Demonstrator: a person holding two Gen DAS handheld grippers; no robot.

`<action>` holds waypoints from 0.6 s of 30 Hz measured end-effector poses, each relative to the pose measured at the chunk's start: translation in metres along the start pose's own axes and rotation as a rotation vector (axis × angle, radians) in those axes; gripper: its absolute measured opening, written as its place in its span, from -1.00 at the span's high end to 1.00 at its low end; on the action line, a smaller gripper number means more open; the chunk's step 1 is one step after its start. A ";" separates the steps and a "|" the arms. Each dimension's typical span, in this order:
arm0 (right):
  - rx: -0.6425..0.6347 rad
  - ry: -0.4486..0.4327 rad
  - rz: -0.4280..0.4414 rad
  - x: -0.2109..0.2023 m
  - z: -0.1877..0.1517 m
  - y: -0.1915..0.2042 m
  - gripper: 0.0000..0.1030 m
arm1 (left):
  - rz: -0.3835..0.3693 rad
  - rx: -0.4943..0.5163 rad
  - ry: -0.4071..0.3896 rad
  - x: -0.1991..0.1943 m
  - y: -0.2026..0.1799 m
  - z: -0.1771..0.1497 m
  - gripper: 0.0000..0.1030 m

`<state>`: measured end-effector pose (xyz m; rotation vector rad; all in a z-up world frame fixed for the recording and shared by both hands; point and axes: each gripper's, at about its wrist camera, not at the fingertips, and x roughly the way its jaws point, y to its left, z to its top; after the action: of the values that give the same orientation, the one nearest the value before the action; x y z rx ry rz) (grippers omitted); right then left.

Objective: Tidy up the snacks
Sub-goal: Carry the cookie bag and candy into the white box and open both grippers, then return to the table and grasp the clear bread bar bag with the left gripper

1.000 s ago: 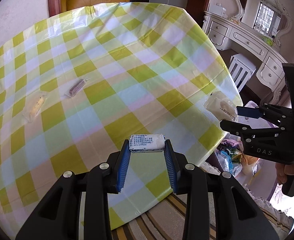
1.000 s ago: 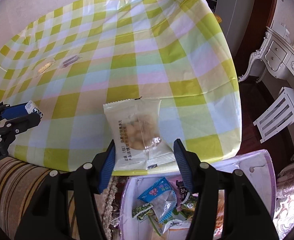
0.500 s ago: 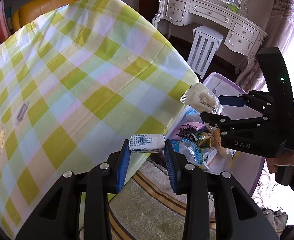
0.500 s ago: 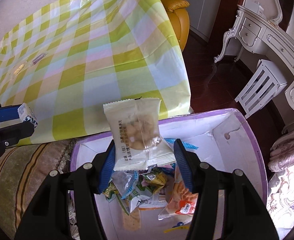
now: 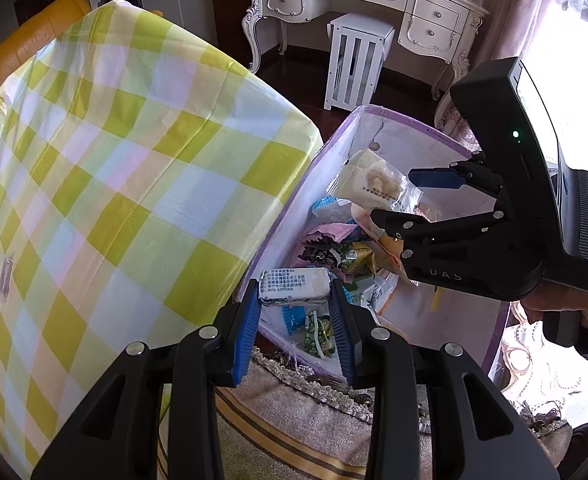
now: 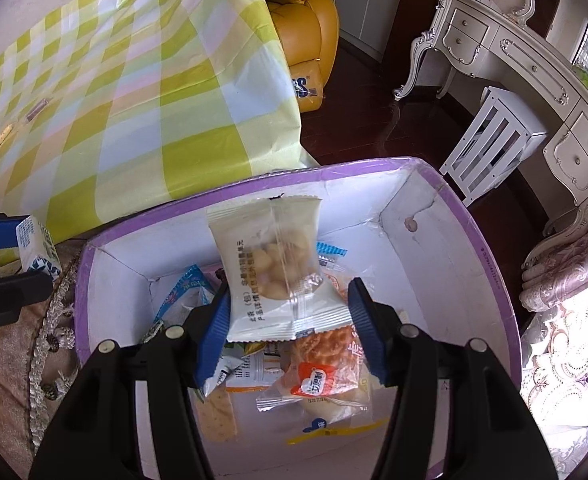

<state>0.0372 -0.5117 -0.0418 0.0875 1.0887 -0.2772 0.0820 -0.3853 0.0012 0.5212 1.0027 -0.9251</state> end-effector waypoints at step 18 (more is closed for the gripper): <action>0.011 -0.002 -0.015 -0.002 0.008 0.007 -0.47 | 0.007 -0.118 -0.054 -0.014 0.030 -0.004 -0.34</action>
<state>0.0448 -0.5064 -0.0370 0.0885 1.0866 -0.2967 0.1026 -0.3605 0.0107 0.3982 0.9990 -0.8636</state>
